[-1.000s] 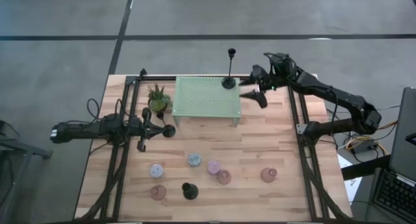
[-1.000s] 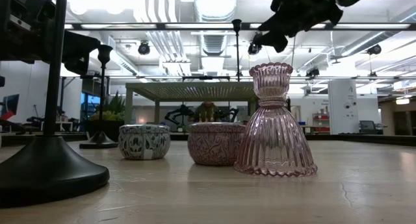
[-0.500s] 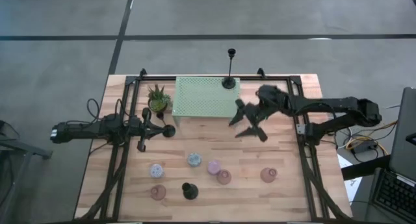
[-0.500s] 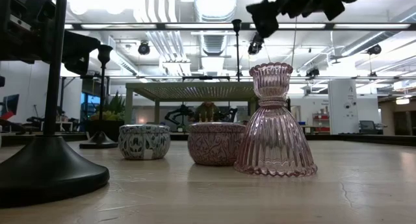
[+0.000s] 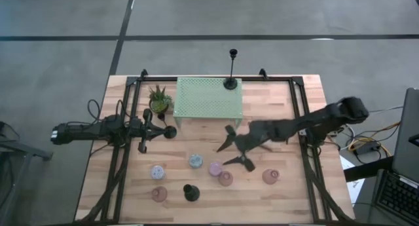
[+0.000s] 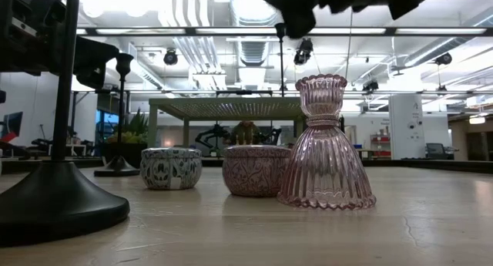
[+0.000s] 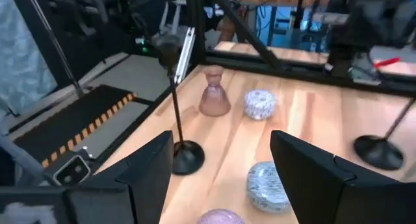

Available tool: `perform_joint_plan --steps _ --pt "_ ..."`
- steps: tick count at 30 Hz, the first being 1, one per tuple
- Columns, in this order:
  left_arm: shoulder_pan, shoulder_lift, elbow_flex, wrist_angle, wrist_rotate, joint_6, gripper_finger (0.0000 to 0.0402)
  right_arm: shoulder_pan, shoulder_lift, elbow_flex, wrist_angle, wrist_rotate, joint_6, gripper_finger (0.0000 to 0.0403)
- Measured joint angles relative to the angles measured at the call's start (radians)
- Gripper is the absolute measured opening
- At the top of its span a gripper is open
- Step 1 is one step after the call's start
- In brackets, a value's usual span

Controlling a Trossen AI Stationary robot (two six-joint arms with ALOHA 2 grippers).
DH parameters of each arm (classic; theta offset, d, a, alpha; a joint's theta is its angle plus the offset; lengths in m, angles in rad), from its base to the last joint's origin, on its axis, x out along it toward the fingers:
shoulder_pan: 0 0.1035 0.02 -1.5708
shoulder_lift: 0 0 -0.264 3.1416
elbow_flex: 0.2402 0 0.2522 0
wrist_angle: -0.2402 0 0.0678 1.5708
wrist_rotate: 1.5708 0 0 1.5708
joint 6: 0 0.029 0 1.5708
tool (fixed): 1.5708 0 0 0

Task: Pick & Place candle stick holders
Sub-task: Put the bottom black candle holder on the shelf

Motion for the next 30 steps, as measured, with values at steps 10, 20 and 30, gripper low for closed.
perform_joint_plan --steps 10,20,30 --pt "0.0 0.001 0.0 0.0 0.0 0.0 0.0035 0.074 0.289 0.146 0.139 0.025 0.049 0.0245" --pt "0.0 0.003 0.0 0.0 0.0 0.0 0.0035 0.095 0.491 0.371 0.134 -0.008 0.049 0.0251" --pt "0.0 0.003 0.0 0.0 0.0 0.0 0.0035 0.124 0.645 0.521 0.116 -0.089 0.069 0.0242"
